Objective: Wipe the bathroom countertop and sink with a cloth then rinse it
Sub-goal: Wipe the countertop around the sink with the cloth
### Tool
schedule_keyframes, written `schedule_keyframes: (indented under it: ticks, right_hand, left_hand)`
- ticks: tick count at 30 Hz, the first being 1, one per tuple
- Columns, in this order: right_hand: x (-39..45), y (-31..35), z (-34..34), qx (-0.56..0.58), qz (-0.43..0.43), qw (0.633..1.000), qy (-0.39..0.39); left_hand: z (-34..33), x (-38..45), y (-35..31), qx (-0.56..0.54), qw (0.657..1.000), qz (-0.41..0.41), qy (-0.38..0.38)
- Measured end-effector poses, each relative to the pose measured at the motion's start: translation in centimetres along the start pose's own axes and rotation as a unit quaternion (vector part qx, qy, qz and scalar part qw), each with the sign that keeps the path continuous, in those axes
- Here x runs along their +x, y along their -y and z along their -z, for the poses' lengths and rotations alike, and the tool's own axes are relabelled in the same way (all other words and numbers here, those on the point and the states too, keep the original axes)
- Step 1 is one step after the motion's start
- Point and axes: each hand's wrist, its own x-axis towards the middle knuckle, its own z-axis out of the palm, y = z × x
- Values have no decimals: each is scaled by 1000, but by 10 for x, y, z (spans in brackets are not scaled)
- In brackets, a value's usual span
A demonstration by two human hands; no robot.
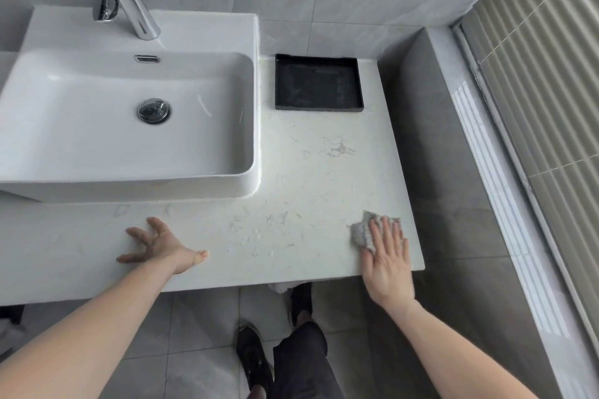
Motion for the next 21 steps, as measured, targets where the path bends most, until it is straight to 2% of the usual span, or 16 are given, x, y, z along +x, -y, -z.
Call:
schedule_keyframes:
  ticks: [4,9,12,15,21]
  right_hand:
    - [19,-38,9,19,-51,998,-5]
    - [28,-13,3,30,-135,990,-11]
    - [32,1,3,30,-147,989,14]
    - [27,11,3,17,-104,994,29]
    - [2,54,7,-20,49,993,104]
  left_hand:
    - [-1,3,0,-25,1000,14,9]
    - [-4,3,2,-53,998,12,10]
    - [-3,3,2,-57,998,11,1]
    - [-3,5,4,-52,999,15,-5]
    - [-4,5,5,-52,998,24,-13]
